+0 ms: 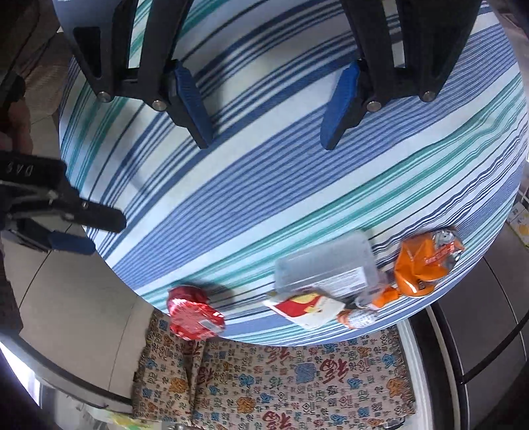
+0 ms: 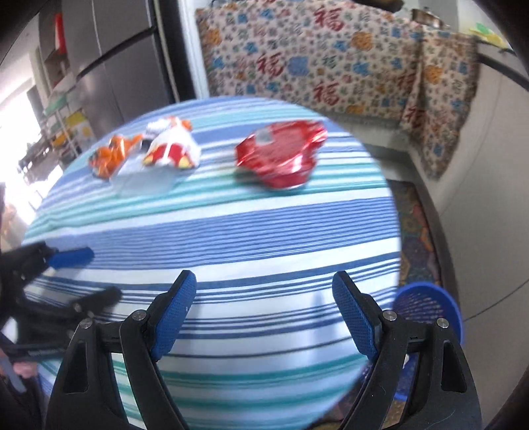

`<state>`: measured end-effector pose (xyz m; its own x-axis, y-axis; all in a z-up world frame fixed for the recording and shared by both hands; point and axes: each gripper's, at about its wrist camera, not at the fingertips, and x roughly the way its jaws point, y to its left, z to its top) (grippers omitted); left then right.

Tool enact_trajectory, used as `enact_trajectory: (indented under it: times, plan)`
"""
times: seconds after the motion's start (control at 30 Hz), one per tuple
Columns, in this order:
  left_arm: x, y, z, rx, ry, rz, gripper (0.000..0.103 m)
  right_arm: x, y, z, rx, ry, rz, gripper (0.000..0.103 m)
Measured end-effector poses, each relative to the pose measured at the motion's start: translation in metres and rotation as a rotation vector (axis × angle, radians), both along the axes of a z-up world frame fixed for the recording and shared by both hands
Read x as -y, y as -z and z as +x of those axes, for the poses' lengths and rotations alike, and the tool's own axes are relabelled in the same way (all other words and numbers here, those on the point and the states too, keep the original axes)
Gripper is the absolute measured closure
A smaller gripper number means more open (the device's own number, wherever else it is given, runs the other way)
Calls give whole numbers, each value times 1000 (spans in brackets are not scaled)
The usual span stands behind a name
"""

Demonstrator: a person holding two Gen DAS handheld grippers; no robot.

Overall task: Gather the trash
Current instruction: 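Swing both tools back over the table, then grasp the clear plastic box with left gripper while right gripper grasps the white-red paper cup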

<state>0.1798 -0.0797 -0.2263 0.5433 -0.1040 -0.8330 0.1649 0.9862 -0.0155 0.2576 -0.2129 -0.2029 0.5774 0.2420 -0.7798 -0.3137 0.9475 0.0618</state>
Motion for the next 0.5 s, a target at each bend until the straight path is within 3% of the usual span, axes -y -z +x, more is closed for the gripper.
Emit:
enact_trajectory:
  times: [0.17, 0.27, 0.43, 0.5]
  plan:
    - [-31, 3, 13, 19, 11, 7, 31, -25, 17, 10, -36, -34, -45, 18]
    - [-49, 3, 33, 26, 38, 6, 24, -29, 21, 11, -44, -34, -56, 14]
    - [-68, 4, 72, 44, 147, -8, 22, -29, 23, 10, -36, -30, -51, 7]
    - [-67, 6, 85, 52, 214, -9, 17, -29, 24, 11, -32, -30, -50, 5]
